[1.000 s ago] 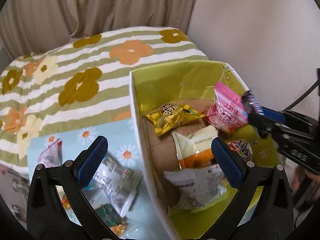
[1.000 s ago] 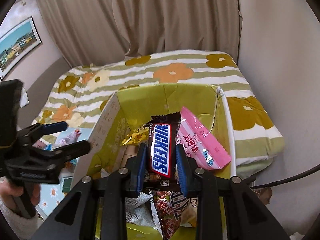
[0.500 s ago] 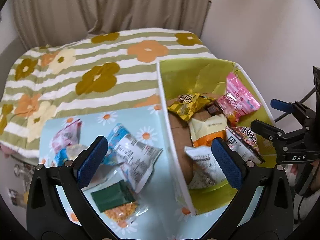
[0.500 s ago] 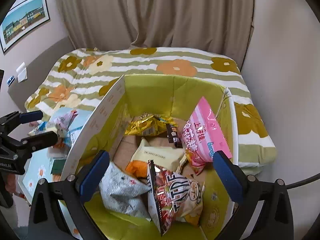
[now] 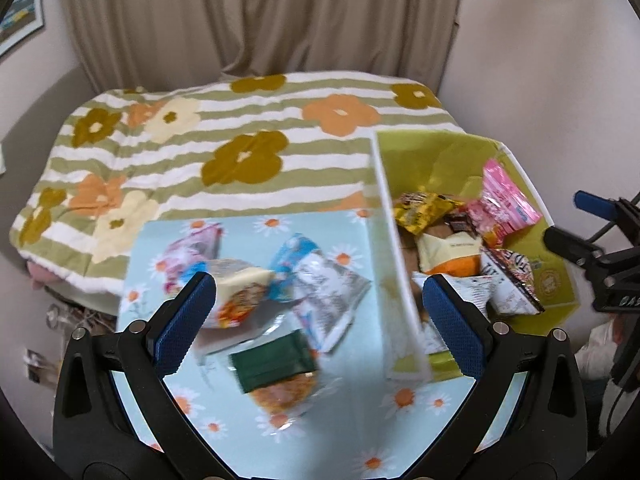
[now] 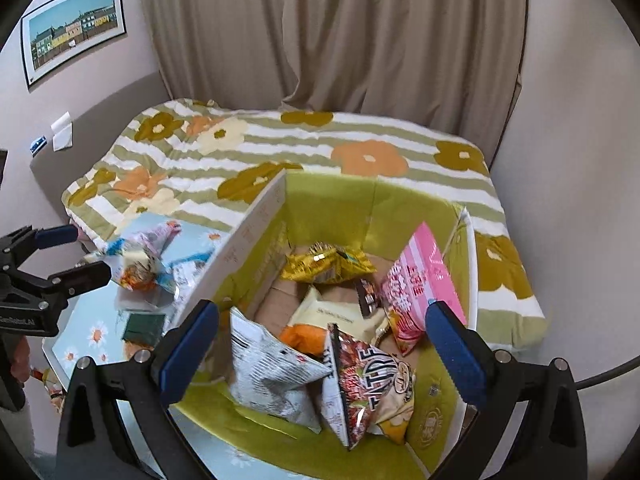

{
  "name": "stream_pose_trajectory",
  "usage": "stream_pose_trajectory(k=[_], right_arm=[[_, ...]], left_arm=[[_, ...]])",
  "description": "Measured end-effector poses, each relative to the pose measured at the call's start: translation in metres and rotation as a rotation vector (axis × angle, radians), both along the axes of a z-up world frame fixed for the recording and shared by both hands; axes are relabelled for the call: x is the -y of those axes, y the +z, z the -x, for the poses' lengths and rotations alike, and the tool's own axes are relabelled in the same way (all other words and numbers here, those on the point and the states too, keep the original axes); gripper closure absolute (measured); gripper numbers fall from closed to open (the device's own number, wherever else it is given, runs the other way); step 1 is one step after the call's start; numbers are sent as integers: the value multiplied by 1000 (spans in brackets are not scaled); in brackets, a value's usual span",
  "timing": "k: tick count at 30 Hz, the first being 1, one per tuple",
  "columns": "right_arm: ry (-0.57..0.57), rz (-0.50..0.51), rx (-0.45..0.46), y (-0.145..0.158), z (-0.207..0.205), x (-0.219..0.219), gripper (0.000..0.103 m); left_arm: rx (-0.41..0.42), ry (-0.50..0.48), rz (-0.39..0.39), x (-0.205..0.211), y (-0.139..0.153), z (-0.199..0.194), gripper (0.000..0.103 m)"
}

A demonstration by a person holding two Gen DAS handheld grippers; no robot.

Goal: Organize snacks
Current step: 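Move both tools back over the remaining snacks on the table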

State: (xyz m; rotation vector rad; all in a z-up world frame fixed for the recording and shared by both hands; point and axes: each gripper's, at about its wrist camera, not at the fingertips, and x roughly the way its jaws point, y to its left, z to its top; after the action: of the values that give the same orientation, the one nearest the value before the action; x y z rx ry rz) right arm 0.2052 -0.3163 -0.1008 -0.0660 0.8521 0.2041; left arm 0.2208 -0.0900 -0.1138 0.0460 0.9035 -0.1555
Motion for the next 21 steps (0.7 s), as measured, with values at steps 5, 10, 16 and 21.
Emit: stream_pose_trajectory(k=[5,10,16,21], right_arm=[[-8,10,46,21,8,-27,0],[-11,-42,36,23,17,-65,0],[-1,-59,22,11,25,-120,0],[7,-83,-6,-7,31,-165,0]], left_arm=[[43,51,6,-53,14,8,0],[56,46,27,-106,21,7,0],[31,-18,35,-150,13,4,0],[-13,-97,62,-176,-3,-4,0]])
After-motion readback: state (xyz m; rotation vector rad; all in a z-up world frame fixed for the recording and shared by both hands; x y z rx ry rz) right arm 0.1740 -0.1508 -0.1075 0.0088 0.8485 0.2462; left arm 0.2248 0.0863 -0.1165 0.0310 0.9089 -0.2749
